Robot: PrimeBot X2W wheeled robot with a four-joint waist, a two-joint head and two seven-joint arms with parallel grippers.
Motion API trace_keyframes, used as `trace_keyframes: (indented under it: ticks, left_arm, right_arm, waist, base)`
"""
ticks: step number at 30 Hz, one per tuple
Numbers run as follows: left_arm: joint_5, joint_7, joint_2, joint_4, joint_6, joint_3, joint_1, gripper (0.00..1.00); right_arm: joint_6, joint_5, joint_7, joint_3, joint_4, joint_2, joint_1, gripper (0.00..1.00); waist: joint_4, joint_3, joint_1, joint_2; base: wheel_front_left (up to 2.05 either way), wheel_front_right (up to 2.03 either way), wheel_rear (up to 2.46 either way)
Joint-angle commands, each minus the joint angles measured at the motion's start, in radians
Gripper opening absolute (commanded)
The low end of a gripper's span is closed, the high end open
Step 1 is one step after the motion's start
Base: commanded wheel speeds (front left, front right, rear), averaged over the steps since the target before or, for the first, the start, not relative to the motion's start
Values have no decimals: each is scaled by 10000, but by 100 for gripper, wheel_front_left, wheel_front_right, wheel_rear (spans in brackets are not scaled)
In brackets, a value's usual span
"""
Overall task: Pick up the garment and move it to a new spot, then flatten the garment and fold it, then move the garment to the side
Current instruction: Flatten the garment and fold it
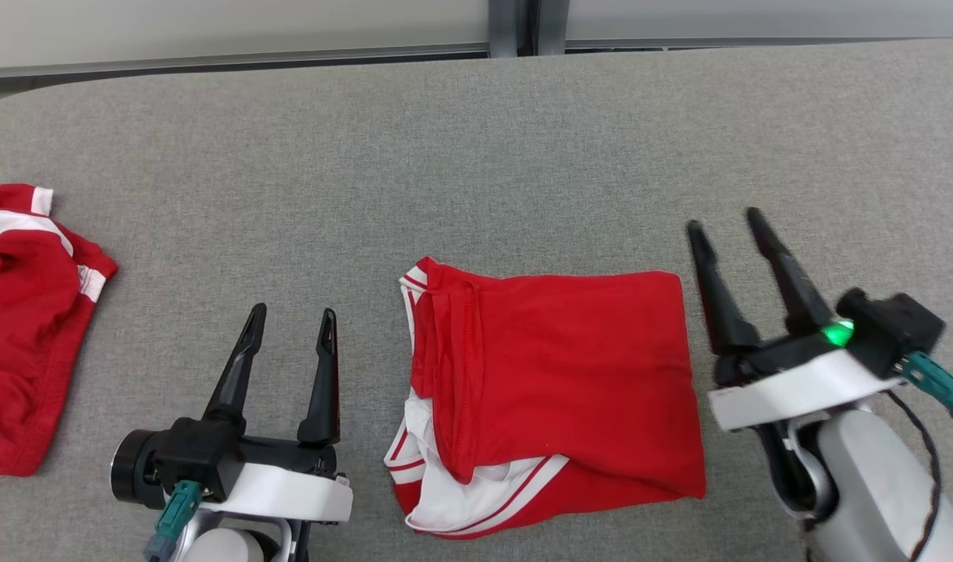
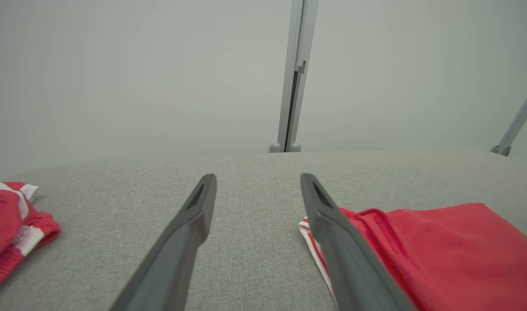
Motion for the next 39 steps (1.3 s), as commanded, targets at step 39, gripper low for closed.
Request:
trace_keyframes:
  ticks: [39]
  left_arm:
    - [-163,214,791,-391,231,671,2124,100]
  right_arm:
    - [3,-2377,1542,-3363,-3313,320,4901,100]
  waist:
    - [-199,-2220,0,-1]
  base:
    - [0,0,0]
